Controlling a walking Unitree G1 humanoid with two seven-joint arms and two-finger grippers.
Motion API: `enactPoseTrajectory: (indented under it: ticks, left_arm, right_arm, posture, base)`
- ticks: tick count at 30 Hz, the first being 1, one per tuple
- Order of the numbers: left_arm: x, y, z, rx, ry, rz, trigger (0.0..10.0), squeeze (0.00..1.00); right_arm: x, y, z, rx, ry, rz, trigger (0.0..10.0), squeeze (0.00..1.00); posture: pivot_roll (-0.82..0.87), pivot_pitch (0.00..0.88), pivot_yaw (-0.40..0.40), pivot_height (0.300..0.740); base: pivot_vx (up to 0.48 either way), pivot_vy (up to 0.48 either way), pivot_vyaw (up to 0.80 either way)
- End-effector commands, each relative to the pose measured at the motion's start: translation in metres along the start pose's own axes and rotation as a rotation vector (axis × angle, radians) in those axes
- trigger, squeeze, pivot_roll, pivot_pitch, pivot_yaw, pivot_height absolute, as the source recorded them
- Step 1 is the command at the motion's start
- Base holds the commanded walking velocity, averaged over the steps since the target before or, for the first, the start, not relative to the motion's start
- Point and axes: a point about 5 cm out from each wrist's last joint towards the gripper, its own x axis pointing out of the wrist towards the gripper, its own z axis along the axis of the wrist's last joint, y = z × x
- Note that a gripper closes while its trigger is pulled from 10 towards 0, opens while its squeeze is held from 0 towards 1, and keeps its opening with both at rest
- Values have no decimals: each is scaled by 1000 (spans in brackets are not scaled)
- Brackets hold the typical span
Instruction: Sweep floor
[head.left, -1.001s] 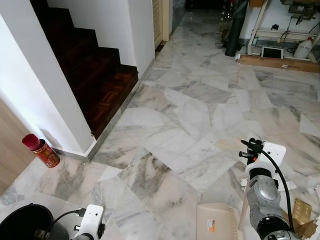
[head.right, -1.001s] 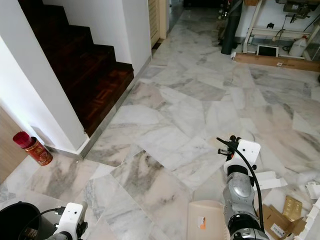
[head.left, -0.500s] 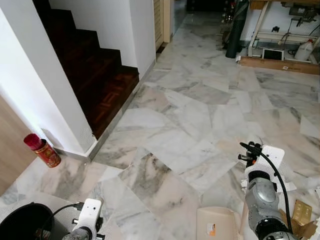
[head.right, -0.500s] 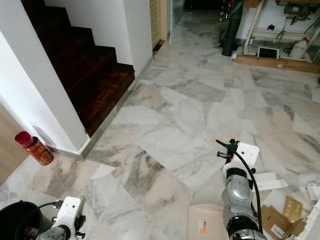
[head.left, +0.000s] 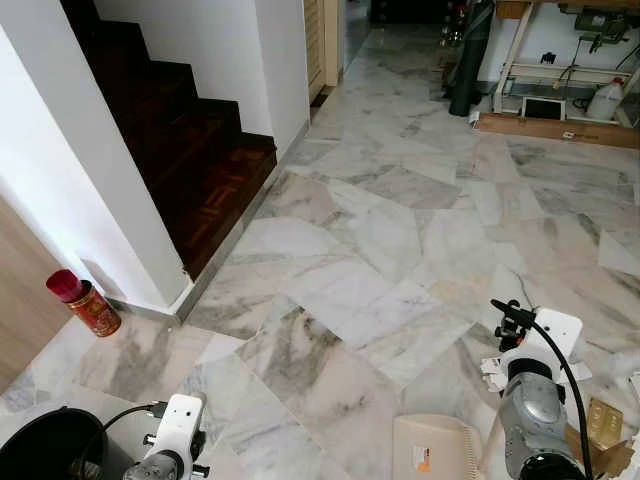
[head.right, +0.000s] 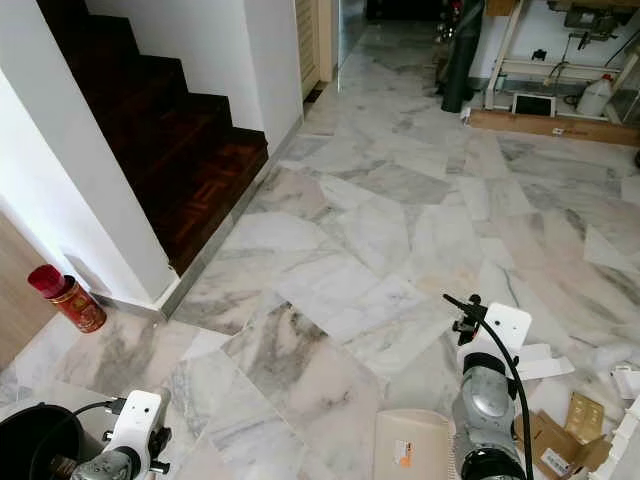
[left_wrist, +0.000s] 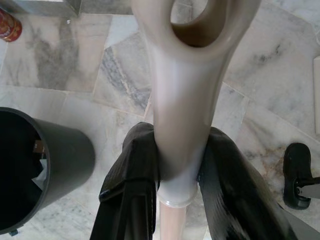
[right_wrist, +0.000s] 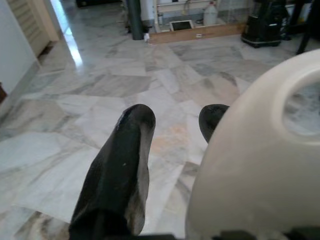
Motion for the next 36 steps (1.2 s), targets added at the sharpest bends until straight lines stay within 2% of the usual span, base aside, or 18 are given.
enactPoseTrajectory:
  ticks: [1,5,6,7,12,13,20,23,25,26,27,28,31,32,33,36]
  left_arm:
    - [0,5,4,5,-14,13,10000,0]
    - [1,5,5,3,-16,13,10000,0]
    - [1,5,5,3,-17,14,10000,0]
    - [1,5,5,2,-18,14,10000,0]
    - [0,6,5,-2,-20,17,10000,0]
    - [0,6,5,-3,-20,19,10000,0]
    - [0,7,5,1,-18,20,10000,0]
    - [1,6,8,3,-29,19,10000,0]
    - [1,6,8,3,-30,19,10000,0]
    - [1,6,9,4,-31,20,10000,0]
    - [1,6,9,4,-34,20,10000,0]
    - [2,6,10,4,-35,21,10000,0]
    - [2,6,10,4,-36,22,10000,0]
    - [2,6,10,4,-36,22,10000,0]
    - [2,6,11,4,-36,22,10000,0]
    - [2,7,11,7,-37,21,10000,0]
  right_arm:
    - [2,-1,1,-14,7,-14,10000,0]
    - [6,-6,9,-1,-22,-48,10000,0]
    - [6,-9,10,-6,-29,-68,10000,251]
    - [6,-11,10,1,-32,-84,10000,1000]
    - [8,-17,12,37,-26,-137,10000,1000]
    - [8,-17,12,39,-25,-138,10000,0]
    - [10,-23,16,25,-42,-167,10000,0]
    - [11,-36,19,12,-47,-249,10000,0]
    - [11,-39,19,10,-47,-265,10000,0]
    - [11,-42,19,5,-45,-291,10000,122]
    - [10,-52,20,19,-41,-361,10000,1000]
    - [9,-58,20,27,-39,-406,10000,1000]
    - [10,-59,21,16,-37,-413,10000,973]
    - [10,-58,21,19,-36,-407,10000,647]
    - [11,-57,21,17,-36,-400,10000,0]
    - [11,-52,22,20,-43,-388,10000,0]
  posture:
    - [-21,7,36,740]
    - [-22,0,35,740]
    - [-20,0,35,740]
    - [-20,0,35,740]
    - [-12,0,36,740]
    - [-12,0,37,740]
    - [-13,0,38,740]
    - [-15,0,38,740]
    - [-15,0,38,740]
    - [-14,0,37,740]
    - [-13,0,37,740]
    - [-12,0,35,740]
    - [-12,0,35,740]
    - [-14,0,37,740]
    - [-14,0,37,740]
    - [-13,0,37,740]
  base:
    - [0,0,0]
    - [0,0,0]
    - [0,0,0]
    - [0,0,0]
    - [0,0,0]
    - [0,0,0]
    - [0,0,0]
    - [0,0,0]
    - [0,0,0]
    - [0,0,0]
    - [0,0,0]
    - [0,0,0]
    - [0,0,0]
    - [0,0,0]
    - [0,0,0]
    - [0,0,0]
